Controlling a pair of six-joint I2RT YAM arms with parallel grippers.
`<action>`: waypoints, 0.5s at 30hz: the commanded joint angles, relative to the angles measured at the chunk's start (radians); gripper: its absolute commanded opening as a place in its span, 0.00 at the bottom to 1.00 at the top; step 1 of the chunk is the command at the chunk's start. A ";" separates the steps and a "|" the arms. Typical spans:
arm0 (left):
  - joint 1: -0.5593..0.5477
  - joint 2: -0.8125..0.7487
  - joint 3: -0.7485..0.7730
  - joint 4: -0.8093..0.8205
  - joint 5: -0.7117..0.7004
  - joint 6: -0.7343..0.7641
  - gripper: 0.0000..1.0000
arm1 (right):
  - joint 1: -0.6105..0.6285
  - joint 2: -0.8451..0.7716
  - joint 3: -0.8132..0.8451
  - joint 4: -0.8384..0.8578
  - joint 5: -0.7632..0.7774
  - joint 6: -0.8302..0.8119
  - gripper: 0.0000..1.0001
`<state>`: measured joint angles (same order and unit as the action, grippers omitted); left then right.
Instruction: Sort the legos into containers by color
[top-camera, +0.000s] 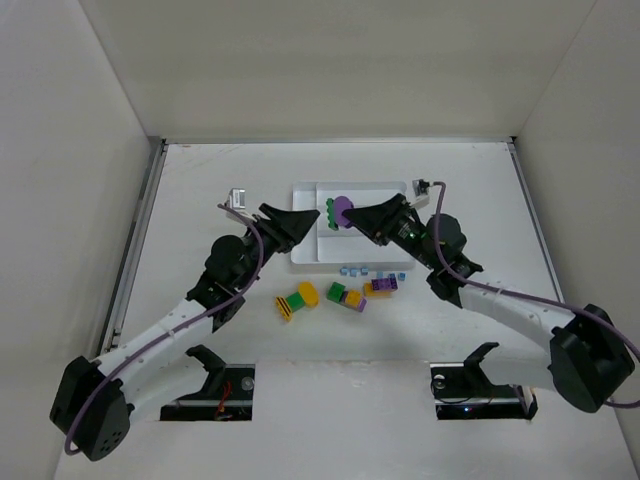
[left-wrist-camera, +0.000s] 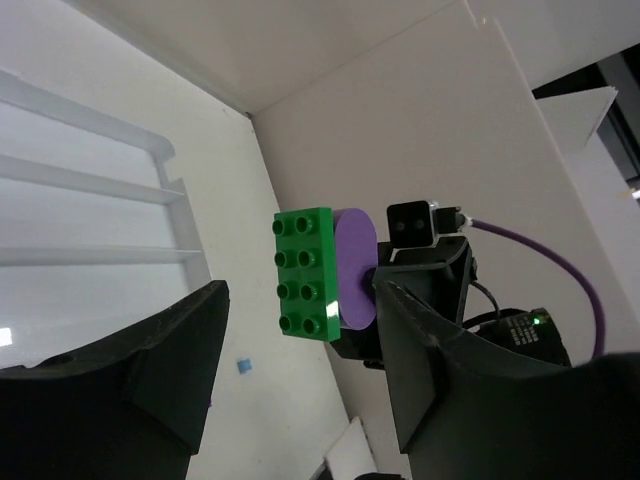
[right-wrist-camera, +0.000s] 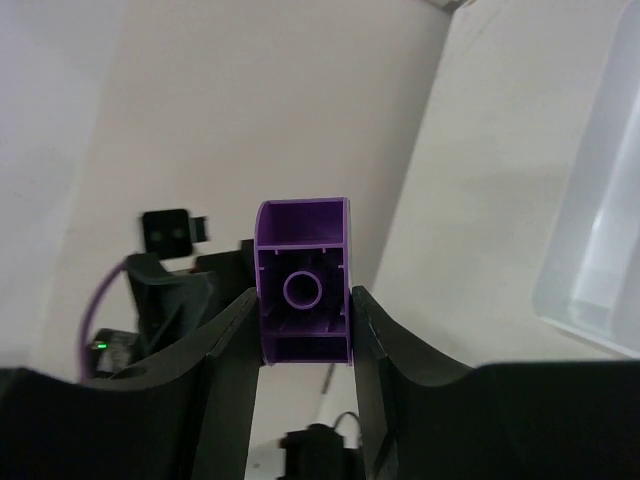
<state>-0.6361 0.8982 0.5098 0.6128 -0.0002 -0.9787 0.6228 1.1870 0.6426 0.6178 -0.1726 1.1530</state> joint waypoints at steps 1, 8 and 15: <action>0.017 0.053 -0.014 0.220 0.052 -0.124 0.57 | -0.015 0.043 -0.024 0.272 -0.061 0.226 0.24; 0.008 0.134 -0.027 0.350 0.052 -0.190 0.55 | -0.015 0.164 -0.046 0.437 -0.061 0.393 0.24; 0.016 0.176 -0.027 0.377 0.058 -0.210 0.52 | -0.010 0.238 -0.038 0.526 -0.061 0.441 0.26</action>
<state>-0.6262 1.0710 0.4820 0.8928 0.0368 -1.1656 0.6147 1.4181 0.5934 0.9817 -0.2253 1.5360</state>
